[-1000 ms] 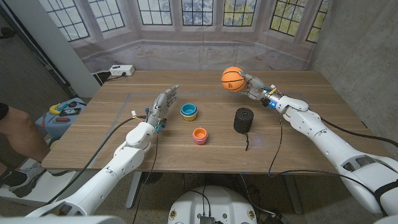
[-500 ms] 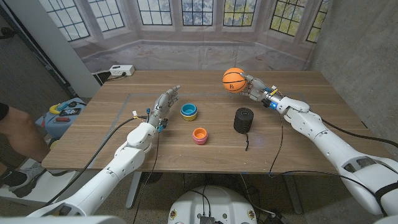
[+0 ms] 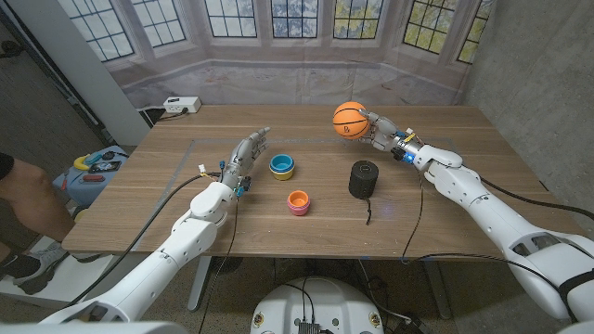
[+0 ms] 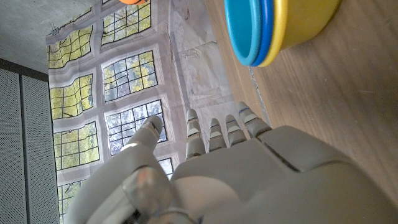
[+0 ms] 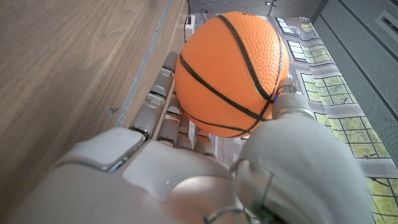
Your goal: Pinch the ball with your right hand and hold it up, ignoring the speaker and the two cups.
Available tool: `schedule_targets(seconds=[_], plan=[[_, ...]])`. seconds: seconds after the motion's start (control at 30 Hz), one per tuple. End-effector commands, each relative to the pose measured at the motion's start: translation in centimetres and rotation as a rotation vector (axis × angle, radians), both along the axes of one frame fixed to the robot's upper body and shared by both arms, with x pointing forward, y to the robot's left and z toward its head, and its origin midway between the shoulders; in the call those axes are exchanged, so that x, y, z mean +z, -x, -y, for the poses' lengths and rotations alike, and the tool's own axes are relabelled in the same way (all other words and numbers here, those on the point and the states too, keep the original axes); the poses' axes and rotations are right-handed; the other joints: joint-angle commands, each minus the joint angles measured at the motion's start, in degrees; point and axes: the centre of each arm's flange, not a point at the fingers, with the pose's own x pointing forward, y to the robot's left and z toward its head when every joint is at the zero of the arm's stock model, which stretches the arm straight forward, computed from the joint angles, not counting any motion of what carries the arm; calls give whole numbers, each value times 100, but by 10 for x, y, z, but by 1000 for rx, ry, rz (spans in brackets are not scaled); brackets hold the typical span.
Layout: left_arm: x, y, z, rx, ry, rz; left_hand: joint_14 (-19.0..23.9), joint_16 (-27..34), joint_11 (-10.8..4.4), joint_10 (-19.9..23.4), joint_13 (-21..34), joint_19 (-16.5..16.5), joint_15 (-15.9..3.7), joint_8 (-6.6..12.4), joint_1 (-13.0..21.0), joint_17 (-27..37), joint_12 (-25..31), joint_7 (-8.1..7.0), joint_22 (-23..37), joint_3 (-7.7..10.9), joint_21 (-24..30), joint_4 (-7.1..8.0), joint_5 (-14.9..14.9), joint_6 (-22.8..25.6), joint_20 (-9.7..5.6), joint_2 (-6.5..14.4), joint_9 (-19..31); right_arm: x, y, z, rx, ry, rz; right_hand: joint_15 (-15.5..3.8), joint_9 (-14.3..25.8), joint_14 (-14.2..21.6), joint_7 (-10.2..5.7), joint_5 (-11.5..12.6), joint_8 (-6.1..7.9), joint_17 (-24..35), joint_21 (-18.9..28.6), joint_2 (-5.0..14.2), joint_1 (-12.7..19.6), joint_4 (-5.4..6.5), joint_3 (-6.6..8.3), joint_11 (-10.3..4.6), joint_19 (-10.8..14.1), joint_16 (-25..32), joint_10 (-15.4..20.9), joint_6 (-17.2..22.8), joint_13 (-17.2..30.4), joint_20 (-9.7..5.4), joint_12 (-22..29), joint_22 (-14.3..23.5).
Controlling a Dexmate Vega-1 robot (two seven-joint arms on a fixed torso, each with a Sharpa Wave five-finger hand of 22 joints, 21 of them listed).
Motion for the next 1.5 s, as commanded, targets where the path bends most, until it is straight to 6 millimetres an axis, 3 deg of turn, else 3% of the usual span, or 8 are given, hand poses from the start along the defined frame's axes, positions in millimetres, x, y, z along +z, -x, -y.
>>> schedule_targets(seconds=[0.03,0.1,0.3,0.37,0.57,0.97,1.2,1.5], plan=[[1,-2,-1,-2,2,0,12,-7,-19,63,27,48,36,-7,44,13,-16,12,13,1,-20,-39,33,61,-4,29,12,0,-1,-5,-34,-8,0,-120,32,188,50,-16,47,59,68,26,171,-67,18,-62,139,107,141,153,48,-46,101,26],[1,-2,-1,-5,1,0,10,-7,-27,69,27,48,36,-5,44,14,-15,17,14,1,-23,-39,33,70,-2,29,12,0,0,-5,-41,-13,0,-226,37,278,33,-15,73,92,91,32,248,-99,24,-166,205,147,250,260,65,-81,165,28],[2,-3,0,-5,1,5,14,-7,-44,93,27,56,34,-1,48,12,-7,20,14,2,-27,-41,34,89,-3,29,12,1,2,-5,-76,-20,-2,-396,52,589,6,-4,130,170,148,32,452,-158,40,-289,363,286,461,484,110,-209,300,32],[3,-3,0,-6,2,6,16,-7,-43,94,27,58,36,-3,49,12,-7,18,14,3,-28,-42,34,87,-2,30,12,1,3,-4,-90,-22,-3,-480,63,699,-19,8,157,222,189,32,572,-177,48,-329,471,344,560,592,150,-362,378,36],[3,-2,1,-7,5,8,34,-1,-50,108,27,63,36,-3,53,11,-3,20,14,6,-32,-45,36,95,2,29,13,2,5,-4,-131,-29,-10,-670,90,1080,-52,26,248,376,258,55,804,-192,46,-428,640,566,756,871,276,-548,572,45],[1,-1,1,-7,8,10,45,-1,-49,135,27,70,40,-3,63,10,4,13,14,11,-42,-51,39,111,2,31,13,0,8,-4,-199,-47,-26,-941,150,1422,-163,46,383,714,395,79,1316,-214,32,-615,904,879,1055,1227,552,-742,930,76],[0,-1,0,-3,15,6,48,-2,-64,147,28,74,43,-3,68,9,6,13,15,13,-46,-55,40,121,0,31,14,0,8,-6,-242,-61,-39,-1165,194,1765,-304,62,550,807,566,64,1601,-199,52,-778,1208,982,1427,1621,672,-952,1164,101],[-2,-2,-4,3,22,2,65,1,-57,155,28,81,42,5,75,9,6,7,15,16,-52,-60,43,153,2,31,14,-1,6,-11,-290,-72,-63,-1429,226,2330,-453,56,753,835,817,76,1874,-178,99,-944,1572,1033,2015,2092,408,-1174,1212,136]])
